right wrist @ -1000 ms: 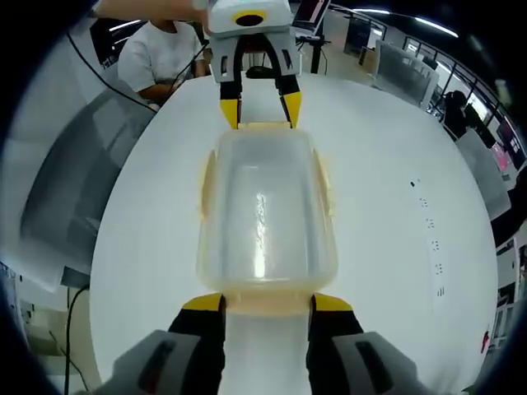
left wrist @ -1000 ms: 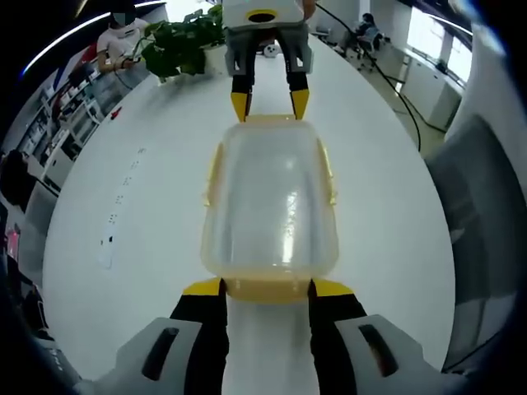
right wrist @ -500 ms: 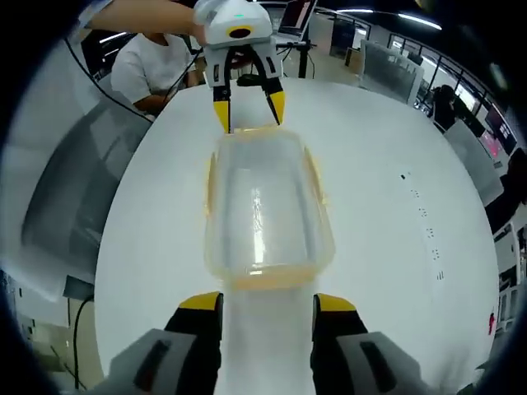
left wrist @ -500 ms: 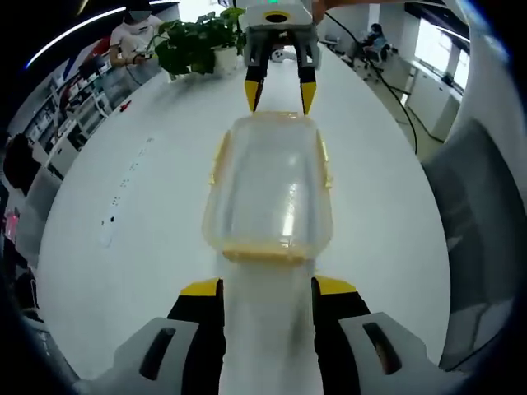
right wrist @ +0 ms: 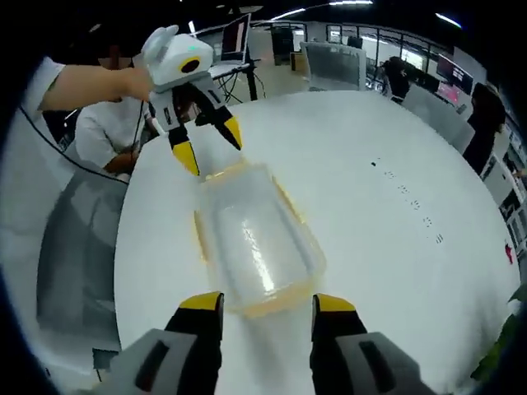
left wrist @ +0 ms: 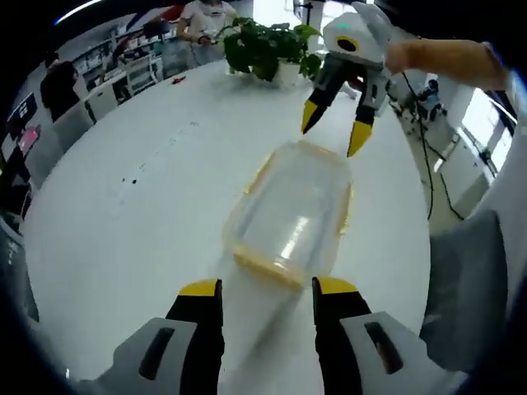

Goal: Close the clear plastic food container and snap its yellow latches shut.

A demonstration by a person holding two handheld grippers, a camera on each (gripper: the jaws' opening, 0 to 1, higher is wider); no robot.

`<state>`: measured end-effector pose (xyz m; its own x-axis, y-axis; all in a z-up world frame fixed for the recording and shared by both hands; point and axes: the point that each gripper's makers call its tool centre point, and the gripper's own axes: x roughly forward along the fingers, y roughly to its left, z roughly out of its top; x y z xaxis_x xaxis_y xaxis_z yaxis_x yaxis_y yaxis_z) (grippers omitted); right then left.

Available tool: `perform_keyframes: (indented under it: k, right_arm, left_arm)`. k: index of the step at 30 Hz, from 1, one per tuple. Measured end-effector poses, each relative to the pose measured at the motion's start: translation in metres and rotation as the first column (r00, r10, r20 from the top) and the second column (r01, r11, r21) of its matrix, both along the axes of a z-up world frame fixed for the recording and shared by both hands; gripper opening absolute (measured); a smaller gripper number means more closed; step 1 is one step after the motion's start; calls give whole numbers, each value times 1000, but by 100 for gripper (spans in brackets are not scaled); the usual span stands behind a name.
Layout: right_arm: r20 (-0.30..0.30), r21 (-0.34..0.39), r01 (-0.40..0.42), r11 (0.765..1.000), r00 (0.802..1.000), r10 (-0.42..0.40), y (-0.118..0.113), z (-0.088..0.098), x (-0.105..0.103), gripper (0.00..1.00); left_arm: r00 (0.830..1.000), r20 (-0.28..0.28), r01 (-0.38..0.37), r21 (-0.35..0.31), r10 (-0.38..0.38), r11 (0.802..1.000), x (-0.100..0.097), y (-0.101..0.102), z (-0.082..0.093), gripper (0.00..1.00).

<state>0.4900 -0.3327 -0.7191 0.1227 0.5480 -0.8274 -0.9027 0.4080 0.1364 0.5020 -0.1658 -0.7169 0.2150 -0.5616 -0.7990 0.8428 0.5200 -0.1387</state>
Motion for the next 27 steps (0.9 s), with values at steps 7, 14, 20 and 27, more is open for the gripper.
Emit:
perform_keyframes:
  k: [7,14,20,27]
  right_arm:
    - [-57,76,237,968,971,-233,6,-4,5,38]
    - [-93,92,361,928,931,-353,4,-10,5,39]
    - [-126,135,455,880,889,-440,3,-14,10,39]
    - [-214,174,534,828,841,-497,5,-18,12,37]
  left_arm:
    - [979,-88,-191,-48,186,981,-5,-5,-5,38]
    - [936,-166,-324,-56,311,944,-14,-8,-14,39]
    - [872,-281,-448,-128,400,885,-16,-16,-14,39]
    - [852,-302,-487,-157,428,859,-11,-17,-15,38]
